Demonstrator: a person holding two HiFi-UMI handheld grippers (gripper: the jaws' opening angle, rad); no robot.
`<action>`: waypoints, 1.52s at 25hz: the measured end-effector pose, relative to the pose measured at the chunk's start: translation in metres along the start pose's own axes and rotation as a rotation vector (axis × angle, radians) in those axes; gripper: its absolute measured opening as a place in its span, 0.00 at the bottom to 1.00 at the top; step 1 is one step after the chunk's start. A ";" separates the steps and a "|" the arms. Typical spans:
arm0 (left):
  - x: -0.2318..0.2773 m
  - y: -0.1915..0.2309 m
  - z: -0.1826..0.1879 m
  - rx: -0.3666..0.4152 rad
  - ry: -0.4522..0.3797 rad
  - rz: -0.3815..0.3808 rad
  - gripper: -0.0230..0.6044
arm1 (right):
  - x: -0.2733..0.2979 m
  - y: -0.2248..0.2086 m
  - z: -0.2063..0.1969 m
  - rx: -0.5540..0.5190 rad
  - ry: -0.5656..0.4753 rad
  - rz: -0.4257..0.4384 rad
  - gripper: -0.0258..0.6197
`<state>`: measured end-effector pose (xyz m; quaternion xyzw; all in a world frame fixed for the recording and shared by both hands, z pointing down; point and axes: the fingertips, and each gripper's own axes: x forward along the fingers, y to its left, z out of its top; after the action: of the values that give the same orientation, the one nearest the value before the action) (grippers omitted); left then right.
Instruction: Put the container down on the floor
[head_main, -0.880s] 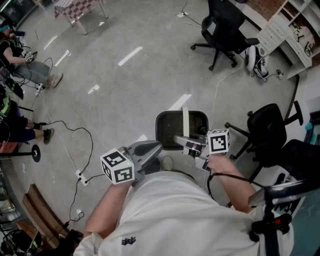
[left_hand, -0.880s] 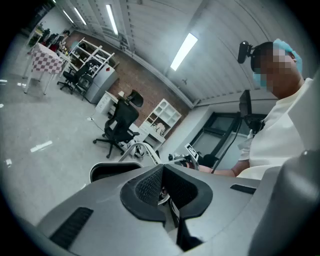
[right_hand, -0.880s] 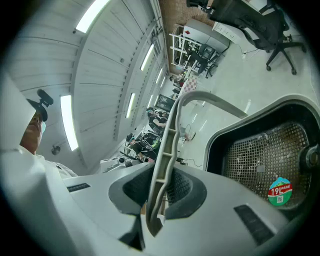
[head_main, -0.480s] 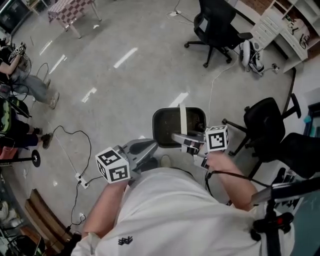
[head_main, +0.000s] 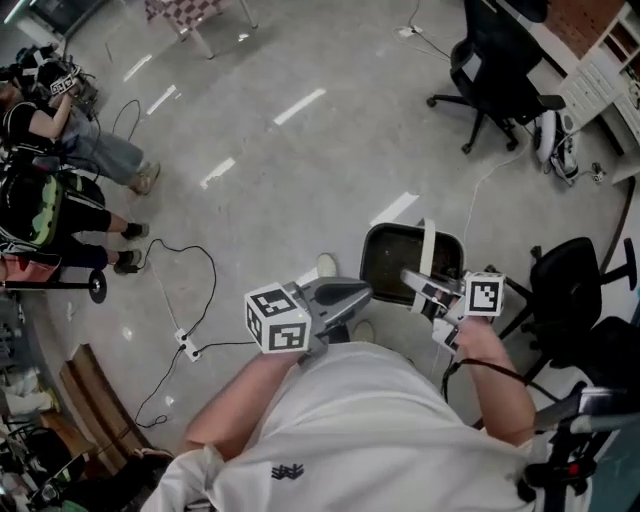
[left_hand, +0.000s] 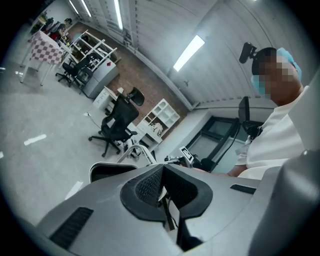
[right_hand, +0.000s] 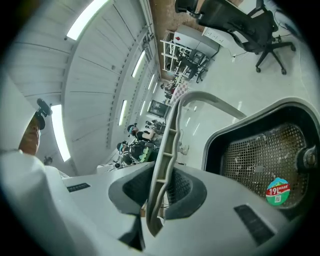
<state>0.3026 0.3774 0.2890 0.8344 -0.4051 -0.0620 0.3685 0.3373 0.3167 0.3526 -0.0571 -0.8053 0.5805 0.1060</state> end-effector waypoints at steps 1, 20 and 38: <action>-0.002 0.011 0.007 -0.003 -0.002 -0.011 0.05 | 0.009 -0.003 0.008 -0.003 -0.005 0.001 0.09; -0.037 0.216 0.181 0.000 0.033 -0.097 0.05 | 0.191 -0.077 0.255 -0.102 -0.130 -0.012 0.09; 0.076 0.430 0.321 -0.117 -0.071 0.055 0.05 | 0.322 -0.317 0.490 0.015 -0.023 0.015 0.09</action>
<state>-0.0467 -0.0310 0.3585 0.7971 -0.4364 -0.1052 0.4038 -0.0820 -0.1679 0.5374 -0.0556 -0.8016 0.5880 0.0928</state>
